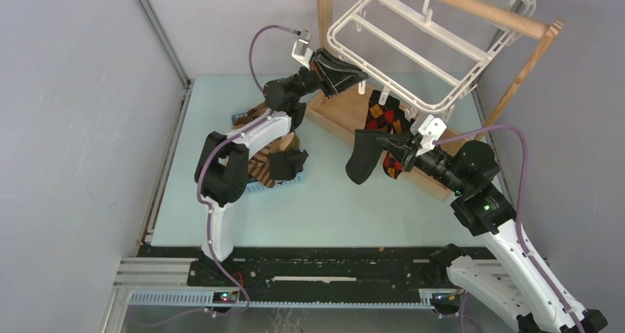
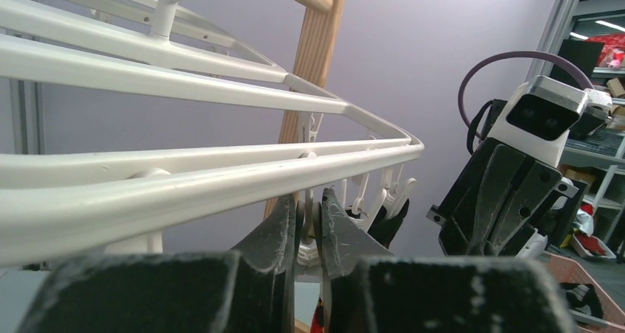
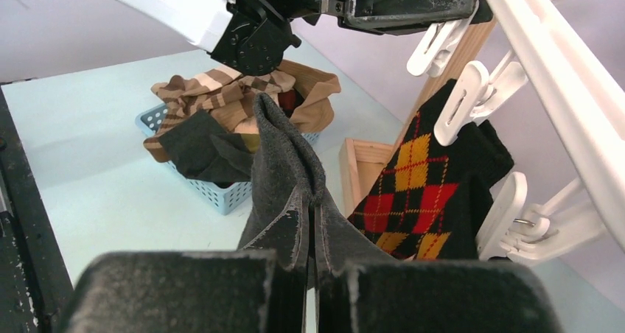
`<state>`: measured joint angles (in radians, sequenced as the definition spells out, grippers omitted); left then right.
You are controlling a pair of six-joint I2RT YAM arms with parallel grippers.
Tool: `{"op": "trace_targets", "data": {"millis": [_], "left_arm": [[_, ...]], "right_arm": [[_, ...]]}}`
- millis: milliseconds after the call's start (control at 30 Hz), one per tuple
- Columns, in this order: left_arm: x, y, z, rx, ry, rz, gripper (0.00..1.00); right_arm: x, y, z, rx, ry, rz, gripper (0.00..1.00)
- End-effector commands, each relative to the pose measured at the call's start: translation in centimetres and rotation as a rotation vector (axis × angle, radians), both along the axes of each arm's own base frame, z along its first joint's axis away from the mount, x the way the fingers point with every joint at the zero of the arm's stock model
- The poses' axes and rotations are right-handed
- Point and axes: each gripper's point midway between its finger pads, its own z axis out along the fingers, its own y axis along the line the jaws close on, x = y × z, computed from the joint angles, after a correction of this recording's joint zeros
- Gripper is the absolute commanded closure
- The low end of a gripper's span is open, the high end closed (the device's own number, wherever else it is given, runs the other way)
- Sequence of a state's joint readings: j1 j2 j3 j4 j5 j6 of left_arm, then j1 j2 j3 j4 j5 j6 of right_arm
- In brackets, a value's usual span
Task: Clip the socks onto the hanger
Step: Open the clamp at the hanger.
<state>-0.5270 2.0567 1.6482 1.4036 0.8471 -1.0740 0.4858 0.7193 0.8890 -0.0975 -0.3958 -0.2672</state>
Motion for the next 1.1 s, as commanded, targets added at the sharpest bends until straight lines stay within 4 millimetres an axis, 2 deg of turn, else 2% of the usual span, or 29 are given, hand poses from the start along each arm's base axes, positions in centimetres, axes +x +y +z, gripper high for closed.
{"op": "trace_targets", "data": {"millis": [0,367,767,1067], "left_arm": [[-1.5,1.3,3.3,-0.046,-0.040,-0.003,1.00],[-1.7,1.3,3.5,-0.037,-0.012,-0.043,1.00],[-2.3,1.3,3.7,-0.024,-0.023,-0.068,1.00],[-2.5,1.3,3.9,-0.021,-0.030,-0.074,1.00]], "right_arm": [[-0.4,0.1,1.0,0.021,-0.010,0.014,1.00],[1.5,-0.6,1.9,0.070,0.010,-0.102,1.00],[2.0,1.7,2.8,0.086,0.008,-0.077,1.00],[2.4,2.9,2.5,0.061,0.015,-0.057,1.00]]}}
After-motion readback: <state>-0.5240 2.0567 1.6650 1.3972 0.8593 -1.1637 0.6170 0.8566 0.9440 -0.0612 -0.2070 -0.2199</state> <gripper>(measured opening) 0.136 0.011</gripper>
